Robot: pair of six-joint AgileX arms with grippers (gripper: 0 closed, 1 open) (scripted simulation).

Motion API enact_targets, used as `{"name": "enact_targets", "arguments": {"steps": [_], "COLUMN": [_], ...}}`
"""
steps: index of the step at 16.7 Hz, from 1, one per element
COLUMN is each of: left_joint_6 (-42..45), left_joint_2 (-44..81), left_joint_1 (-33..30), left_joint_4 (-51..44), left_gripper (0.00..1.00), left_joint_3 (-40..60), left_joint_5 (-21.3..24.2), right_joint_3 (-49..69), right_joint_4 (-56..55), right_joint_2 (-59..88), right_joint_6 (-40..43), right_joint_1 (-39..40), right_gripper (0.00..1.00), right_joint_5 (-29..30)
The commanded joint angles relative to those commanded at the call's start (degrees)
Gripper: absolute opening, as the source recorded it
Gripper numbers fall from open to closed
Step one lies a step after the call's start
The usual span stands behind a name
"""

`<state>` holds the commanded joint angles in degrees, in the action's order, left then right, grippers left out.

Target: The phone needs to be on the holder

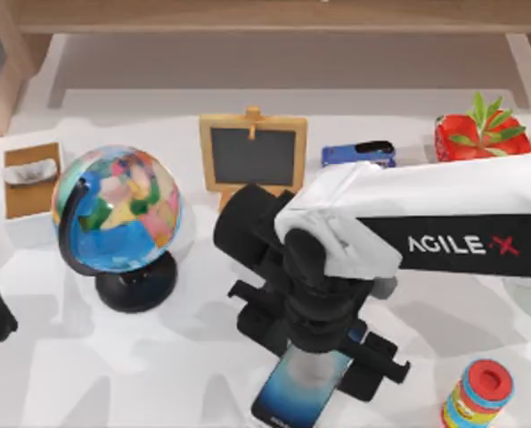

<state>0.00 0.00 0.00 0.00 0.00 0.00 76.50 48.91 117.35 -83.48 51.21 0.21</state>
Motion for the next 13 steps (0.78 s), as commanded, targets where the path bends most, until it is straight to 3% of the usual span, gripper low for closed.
{"name": "enact_targets", "arguments": {"steps": [9, 13], "left_joint_6": [0.00, 0.00], "left_joint_2": [0.00, 0.00], "left_joint_1": [0.00, 0.00], "left_joint_4": [0.00, 0.00], "left_gripper": [1.00, 1.00], "left_joint_3": [0.00, 0.00], "left_joint_5": [0.00, 0.00], "right_joint_3": [1.32, 3.62], "right_joint_4": [2.63, 1.72], "right_joint_2": [-1.15, -4.60], "right_joint_6": [-0.07, 3.47], "right_joint_1": [-0.06, -2.95], "right_gripper": [0.00, 0.00], "right_joint_5": [0.00, -2.88]}}
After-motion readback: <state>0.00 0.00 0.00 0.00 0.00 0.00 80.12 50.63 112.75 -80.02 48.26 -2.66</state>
